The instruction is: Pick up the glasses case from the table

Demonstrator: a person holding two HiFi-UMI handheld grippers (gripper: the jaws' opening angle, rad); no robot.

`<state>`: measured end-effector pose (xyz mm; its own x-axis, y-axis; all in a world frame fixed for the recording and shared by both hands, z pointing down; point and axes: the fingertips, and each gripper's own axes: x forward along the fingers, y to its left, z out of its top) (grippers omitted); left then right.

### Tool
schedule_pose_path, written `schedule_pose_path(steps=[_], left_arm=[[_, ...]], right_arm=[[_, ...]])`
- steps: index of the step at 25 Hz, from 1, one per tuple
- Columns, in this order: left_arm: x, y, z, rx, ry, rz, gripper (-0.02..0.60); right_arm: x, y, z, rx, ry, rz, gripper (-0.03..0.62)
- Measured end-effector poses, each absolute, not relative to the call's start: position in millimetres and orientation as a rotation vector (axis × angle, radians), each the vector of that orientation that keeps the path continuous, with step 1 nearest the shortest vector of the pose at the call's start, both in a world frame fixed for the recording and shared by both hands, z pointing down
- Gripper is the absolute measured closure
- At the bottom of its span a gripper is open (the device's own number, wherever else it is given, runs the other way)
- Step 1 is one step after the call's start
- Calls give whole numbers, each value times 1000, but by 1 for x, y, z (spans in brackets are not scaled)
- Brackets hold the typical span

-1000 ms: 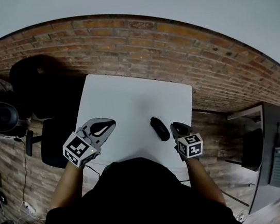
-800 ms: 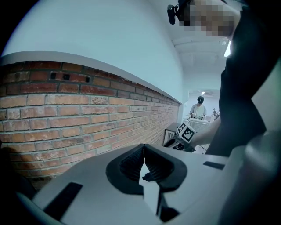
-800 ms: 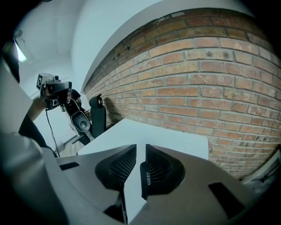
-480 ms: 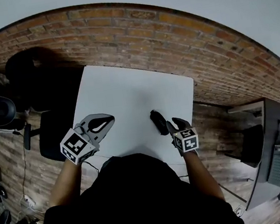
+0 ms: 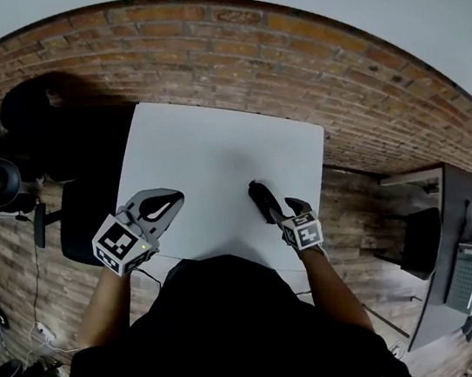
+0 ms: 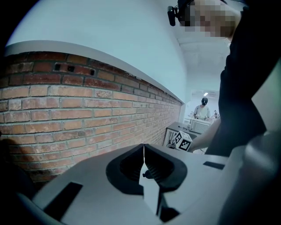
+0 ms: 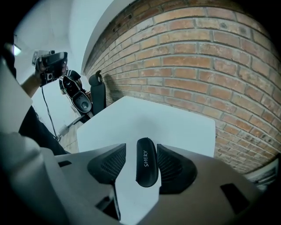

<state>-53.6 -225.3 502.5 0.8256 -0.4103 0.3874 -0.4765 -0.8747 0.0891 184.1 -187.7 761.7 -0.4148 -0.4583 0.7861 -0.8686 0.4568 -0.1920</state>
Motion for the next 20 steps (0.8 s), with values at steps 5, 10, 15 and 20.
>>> schedule_pose_path(steps=[5,10,15,20], left_arm=[[-56,-227,506,2813,-704,552,569],[-61,-229,511,2795,-719,562,569],[-63,-231,517,2775,-721,573,569],[-65,-233,522,2764,-718,578,569]], right_arm=[[181,-186,775,1060,-2010,806,329],[175,-180,804,962,-1978,815,280],[172,-178,822,918,-1945,823,249],[173,-178,840,877,-1899,799,228]])
